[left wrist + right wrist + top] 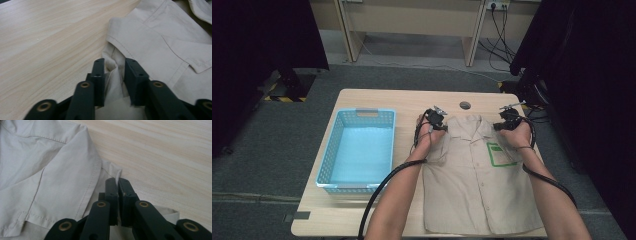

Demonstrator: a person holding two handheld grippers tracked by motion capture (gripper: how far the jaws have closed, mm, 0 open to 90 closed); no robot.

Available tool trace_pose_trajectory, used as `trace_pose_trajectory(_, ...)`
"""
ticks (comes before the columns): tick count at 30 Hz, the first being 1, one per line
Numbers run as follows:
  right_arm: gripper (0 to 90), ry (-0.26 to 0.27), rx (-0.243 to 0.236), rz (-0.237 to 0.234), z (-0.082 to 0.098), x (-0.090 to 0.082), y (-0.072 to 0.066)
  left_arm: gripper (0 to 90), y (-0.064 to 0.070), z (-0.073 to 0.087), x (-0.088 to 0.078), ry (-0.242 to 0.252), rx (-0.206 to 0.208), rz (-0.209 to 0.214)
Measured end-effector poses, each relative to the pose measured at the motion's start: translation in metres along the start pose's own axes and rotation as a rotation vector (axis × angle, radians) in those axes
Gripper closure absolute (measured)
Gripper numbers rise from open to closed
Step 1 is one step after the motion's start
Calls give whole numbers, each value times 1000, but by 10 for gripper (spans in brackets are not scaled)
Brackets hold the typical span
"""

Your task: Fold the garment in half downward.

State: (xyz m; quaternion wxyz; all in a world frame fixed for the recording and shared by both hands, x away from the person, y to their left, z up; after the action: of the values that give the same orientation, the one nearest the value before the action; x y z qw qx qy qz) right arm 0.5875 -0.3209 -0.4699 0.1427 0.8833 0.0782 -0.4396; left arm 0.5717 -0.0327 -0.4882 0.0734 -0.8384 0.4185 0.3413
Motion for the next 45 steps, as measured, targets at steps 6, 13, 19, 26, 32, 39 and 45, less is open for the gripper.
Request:
trace_pose_trajectory(6, 893, -9, 6, 17, 0, -2, -3, 869, 7, -3, 1, -40, 49, -14)
trace_pose_trajectory(13, 895, 7, 25, 17, 1, -10, 1, 882, 6, -6, -8, -17, 42, -21)
trace_pose_trajectory(19, 896, 46, 57, 19, 0, -22, 8, 882, 9, -20, -27, 69, 42, -21)
trace_pose_trajectory(26, 896, 98, 80, 30, -7, -42, 15, 882, 15, -35, -48, 149, 57, -13)
trace_pose_trajectory(32, 896, 123, 80, 37, -15, -56, 18, 881, 15, -43, -64, 198, 58, -19)
trace_pose_trajectory(39, 896, 163, 67, 48, -27, -72, 15, 880, 17, -54, -81, 242, 78, -42)
trace_pose_trajectory(45, 896, 188, 51, 57, -35, -82, 13, 881, 17, -59, -90, 260, 93, -56)
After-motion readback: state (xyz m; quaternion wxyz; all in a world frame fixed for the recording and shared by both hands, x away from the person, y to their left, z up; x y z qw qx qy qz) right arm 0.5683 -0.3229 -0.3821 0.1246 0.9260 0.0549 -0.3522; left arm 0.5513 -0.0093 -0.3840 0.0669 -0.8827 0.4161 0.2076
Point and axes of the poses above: each handheld gripper's, and its own axes: x roughly forward along the jaws, z roughly out of its underside, y roughly to its right, the point moved 2 cm from there along x, roughly forward along the jaws, and after that the axes turned 12 degrees about z, right-handed, at the moved point
